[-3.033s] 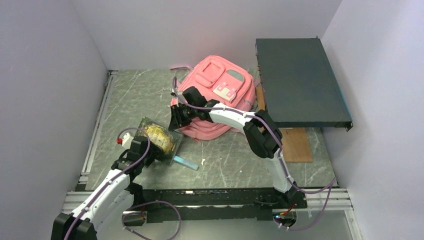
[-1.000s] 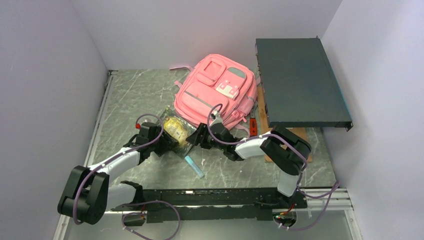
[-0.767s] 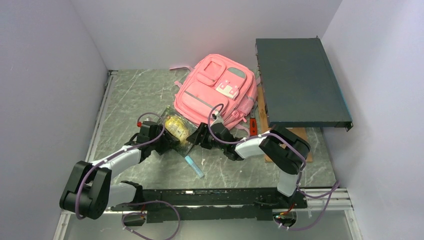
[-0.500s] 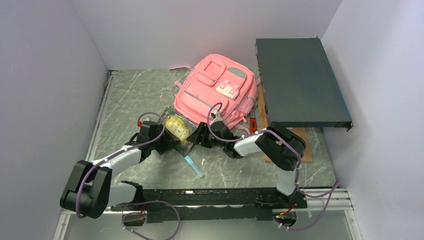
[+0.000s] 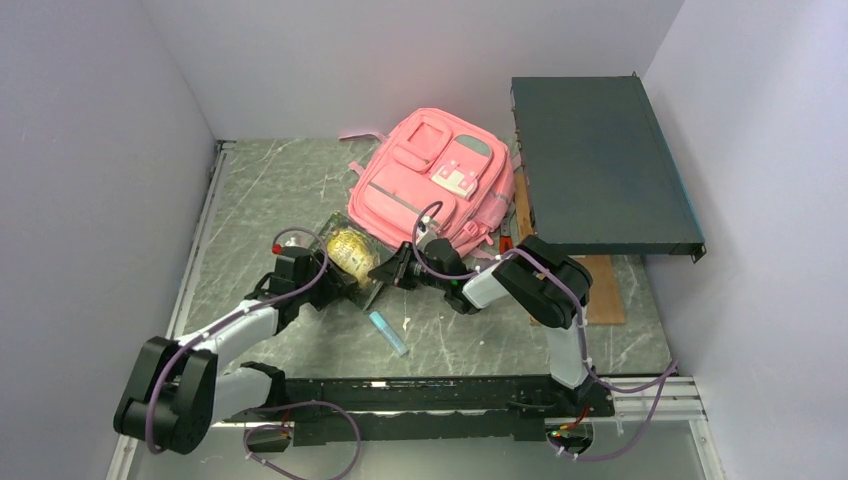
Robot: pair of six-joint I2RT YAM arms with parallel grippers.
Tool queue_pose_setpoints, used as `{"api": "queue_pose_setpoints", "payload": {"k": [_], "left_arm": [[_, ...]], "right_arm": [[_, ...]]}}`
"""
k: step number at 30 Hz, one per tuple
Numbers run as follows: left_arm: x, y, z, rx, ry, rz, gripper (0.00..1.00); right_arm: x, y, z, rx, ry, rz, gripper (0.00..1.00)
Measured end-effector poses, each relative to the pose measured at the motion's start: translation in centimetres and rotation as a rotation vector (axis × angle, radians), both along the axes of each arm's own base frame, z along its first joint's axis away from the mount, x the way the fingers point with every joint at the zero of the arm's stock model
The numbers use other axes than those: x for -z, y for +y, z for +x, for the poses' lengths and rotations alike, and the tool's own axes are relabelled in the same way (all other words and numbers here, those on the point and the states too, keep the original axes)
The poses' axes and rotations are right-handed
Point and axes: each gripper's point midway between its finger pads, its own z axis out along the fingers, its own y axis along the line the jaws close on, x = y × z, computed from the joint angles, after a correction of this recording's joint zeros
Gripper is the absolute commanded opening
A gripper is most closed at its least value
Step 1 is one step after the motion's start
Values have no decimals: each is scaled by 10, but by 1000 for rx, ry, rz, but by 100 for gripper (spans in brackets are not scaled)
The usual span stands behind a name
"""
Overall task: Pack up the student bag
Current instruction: Pick up the book from the center of the board.
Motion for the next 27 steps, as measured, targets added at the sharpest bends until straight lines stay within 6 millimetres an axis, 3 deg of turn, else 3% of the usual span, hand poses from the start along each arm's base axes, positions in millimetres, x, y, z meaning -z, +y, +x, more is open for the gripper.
{"api": "queue_pose_setpoints", "payload": {"k": [5,8,10,17,20,23,27], "left_arm": [[-18,1,-9,55,-62,17,79],[-46,1,-18,98,-150,8,90],[-79,2,-24,123,-266,-1,99],[-210,17,-46,197,-615,105,100],[-249,26,-54,230,-674,200,100],[-265,35,-55,263,-663,299,100],[-267,46,-54,303,-632,417,100]], "right_arm": [[-15,2,-2,-16,-31,40,0],[-26,-2,-8,-32,-54,14,0],[-39,-5,-10,-45,-88,-3,0],[-115,-18,-30,-149,-284,13,0],[-148,-27,-44,-223,-360,32,0],[-180,-41,-59,-316,-422,55,0],[-210,-72,-74,-408,-469,103,0]]}}
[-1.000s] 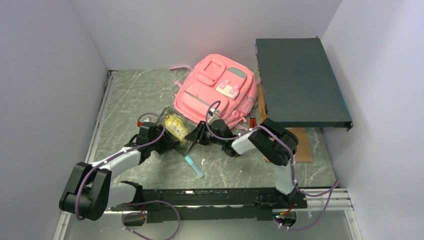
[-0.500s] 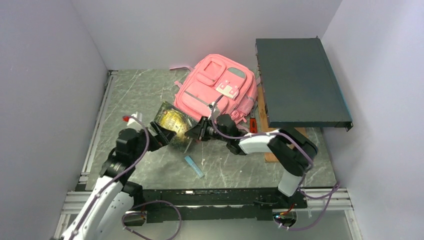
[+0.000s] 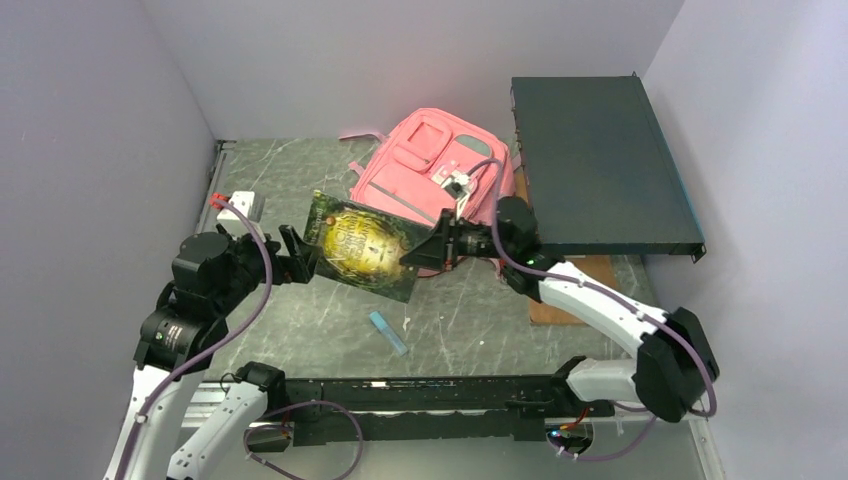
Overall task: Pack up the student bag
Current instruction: Pick up the book from the center of the board.
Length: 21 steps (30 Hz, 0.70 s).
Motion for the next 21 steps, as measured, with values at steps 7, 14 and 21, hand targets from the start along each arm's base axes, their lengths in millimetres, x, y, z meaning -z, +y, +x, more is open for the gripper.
{"api": "queue_pose_setpoints", "payload": {"k": [7,14,21], "left_arm": [[-7,-32,-23,265,-6,17,100],[-34,-94,-67,713,-49,-200,68],[-32,-111,-90,903,1,-330,0]], "right_arm": [[-28,-44,-46,-170,-98,64,0],[-39,-65,-90,-305,-217,89,0],[-36,-66,-89,-287,-226,72,0]]}}
